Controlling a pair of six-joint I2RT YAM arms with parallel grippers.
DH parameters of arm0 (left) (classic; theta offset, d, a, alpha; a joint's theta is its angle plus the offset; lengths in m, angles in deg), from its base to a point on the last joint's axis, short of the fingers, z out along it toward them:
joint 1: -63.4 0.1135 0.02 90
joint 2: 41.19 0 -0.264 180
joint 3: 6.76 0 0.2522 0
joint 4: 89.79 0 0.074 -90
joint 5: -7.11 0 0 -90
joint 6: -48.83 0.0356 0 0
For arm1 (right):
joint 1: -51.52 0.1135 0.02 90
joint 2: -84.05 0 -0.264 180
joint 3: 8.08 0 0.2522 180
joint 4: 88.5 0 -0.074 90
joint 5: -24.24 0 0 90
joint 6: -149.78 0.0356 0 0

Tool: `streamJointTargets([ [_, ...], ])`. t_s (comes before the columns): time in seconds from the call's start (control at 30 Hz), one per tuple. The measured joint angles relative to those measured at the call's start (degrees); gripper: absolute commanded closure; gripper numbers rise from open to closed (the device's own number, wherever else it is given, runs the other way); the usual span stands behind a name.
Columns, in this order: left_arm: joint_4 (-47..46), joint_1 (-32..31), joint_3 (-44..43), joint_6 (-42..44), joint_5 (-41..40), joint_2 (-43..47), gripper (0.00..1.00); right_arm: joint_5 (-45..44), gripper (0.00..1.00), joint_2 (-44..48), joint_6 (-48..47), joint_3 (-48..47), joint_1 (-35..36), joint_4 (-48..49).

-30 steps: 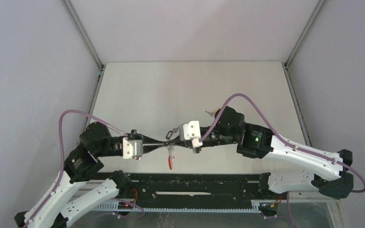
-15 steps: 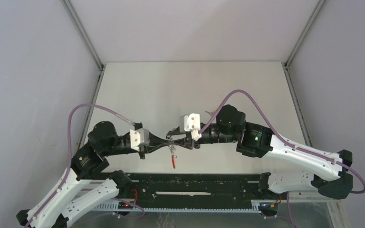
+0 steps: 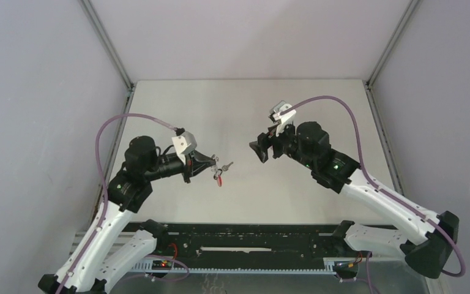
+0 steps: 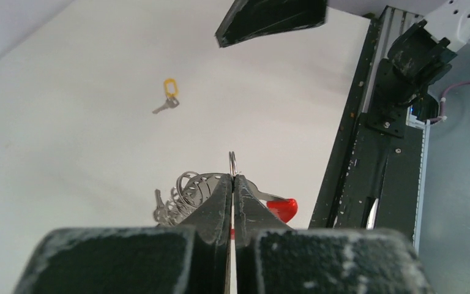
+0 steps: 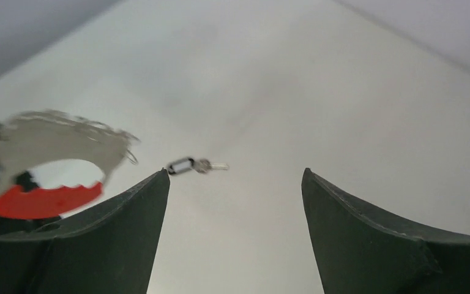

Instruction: Put the keys on the keyring

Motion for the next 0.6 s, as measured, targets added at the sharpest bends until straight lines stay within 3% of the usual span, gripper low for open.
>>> streamJointTargets([
  [0.17, 1.29, 2.34, 0.00, 0.50, 1.18, -3.82, 1.00, -3.37, 0.28, -4.11, 2.47, 10.47, -7.96, 5.51],
  [0.27, 2.10, 3.45, -0.04, 1.03, 1.20, -5.20, 1.00, -3.45, 0.28, -9.55, 3.15, 14.75, -12.52, 8.50],
  [0.47, 4.74, 4.11, -0.09, 2.05, 1.60, -5.16, 1.00, -4.02, 0.30, -20.81, 2.69, 14.36, -16.22, 13.79],
  [0.6, 5.49, 4.11, -0.09, 1.88, 2.19, -4.96, 1.00, -4.33, 0.37, -28.41, 1.16, 9.94, -17.27, 14.49],
])
